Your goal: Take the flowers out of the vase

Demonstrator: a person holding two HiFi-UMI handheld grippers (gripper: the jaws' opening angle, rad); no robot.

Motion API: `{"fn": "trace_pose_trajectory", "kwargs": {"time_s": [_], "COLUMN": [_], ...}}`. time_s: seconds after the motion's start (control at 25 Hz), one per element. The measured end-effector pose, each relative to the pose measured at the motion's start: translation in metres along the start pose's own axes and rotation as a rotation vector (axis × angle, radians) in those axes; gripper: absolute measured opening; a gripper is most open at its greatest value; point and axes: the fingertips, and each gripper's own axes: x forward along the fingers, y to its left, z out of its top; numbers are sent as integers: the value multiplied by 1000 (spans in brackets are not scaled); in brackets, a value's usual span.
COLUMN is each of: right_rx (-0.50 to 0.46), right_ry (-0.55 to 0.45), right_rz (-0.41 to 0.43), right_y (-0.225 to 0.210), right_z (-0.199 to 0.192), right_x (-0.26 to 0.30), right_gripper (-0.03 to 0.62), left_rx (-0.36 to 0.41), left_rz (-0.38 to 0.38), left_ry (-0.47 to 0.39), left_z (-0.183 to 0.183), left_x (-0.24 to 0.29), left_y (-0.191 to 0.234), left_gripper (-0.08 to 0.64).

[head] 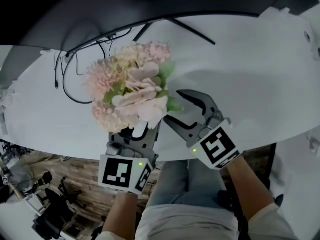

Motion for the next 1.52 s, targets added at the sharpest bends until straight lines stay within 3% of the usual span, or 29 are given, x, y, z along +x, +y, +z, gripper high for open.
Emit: {"fn": "trace_pose_trajectory", "kwargs": {"time_s": [0.44, 0.6, 1.16, 1.36, 1.52], "right_rx": [-72, -100, -106, -110, -112], "right_ry": [-1, -8, -11, -12, 2], "right_rz": [1, -5, -9, -10, -2], "right_y": [-3, 0, 0, 1, 8], "right_z": [-5, -3, -4, -3, 9], "right_x": [31, 31, 32, 31, 34], "right_gripper": [296, 269, 262, 261, 261], "left_rx": [22, 29, 50, 88, 69], "left_rz": [-15, -18, -55, -28, -19], "left_ry": [1, 0, -19, -50, -60], "left_z": [6, 7, 12, 17, 27], "left_x": [5, 4, 21, 18, 6], "left_y": [3, 3, -1, -6, 4], "left_gripper": [224, 224, 239, 148, 102]}}
